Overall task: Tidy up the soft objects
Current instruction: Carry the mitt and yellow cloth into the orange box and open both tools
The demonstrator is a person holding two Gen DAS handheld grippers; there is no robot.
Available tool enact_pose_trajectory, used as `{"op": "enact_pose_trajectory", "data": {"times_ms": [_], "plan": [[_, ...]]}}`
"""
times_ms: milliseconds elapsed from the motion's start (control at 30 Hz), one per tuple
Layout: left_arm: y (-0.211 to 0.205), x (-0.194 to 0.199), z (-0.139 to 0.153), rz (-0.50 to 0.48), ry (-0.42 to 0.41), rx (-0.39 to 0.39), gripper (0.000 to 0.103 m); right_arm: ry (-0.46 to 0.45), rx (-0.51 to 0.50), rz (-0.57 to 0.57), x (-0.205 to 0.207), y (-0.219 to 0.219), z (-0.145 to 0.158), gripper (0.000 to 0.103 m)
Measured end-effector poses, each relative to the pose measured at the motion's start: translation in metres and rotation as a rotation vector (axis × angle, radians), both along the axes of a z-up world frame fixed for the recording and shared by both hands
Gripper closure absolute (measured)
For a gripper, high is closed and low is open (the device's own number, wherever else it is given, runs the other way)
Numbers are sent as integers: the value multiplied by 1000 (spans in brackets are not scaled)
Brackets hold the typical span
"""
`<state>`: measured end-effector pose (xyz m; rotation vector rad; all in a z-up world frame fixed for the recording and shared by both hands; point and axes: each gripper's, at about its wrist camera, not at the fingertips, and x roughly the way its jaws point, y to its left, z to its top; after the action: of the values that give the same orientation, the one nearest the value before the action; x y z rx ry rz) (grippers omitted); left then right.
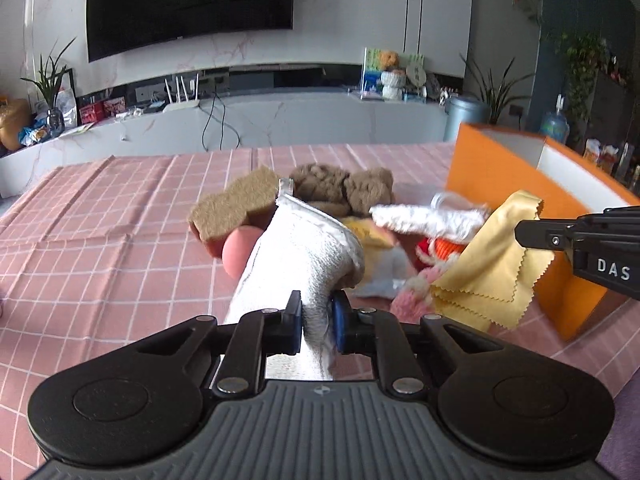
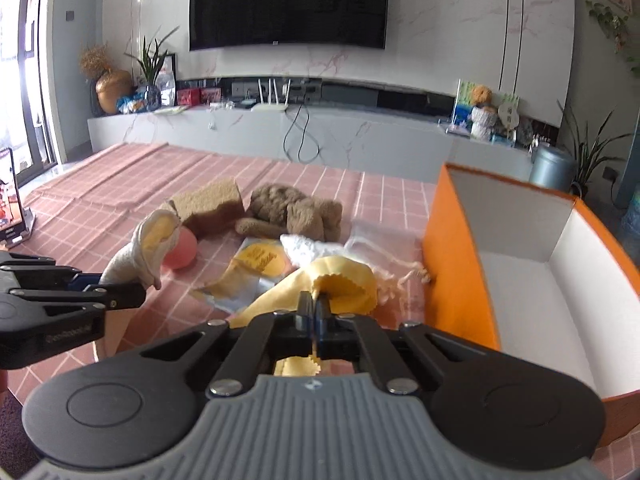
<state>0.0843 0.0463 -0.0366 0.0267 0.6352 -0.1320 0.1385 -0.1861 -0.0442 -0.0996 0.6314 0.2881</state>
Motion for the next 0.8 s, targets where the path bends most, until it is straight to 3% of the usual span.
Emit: {"op": "enact_pose_trajectory", "data": {"times_ms": [167,467,667,800], "plan": [[-6,-9,34,-36,-57,-55,87,-91,9,-18,-16,-11,25,103],[-51,5,89,-252,-108,-192,87,-164,76,-56,-31,-64,79,103],[-109,36,102,-421,-104,-226,87,-173,65,-116,-35,-116,111,103],[-154,61,96,-506,-48,-239,87,-148,30,-167,-29,-151,120,103]]}}
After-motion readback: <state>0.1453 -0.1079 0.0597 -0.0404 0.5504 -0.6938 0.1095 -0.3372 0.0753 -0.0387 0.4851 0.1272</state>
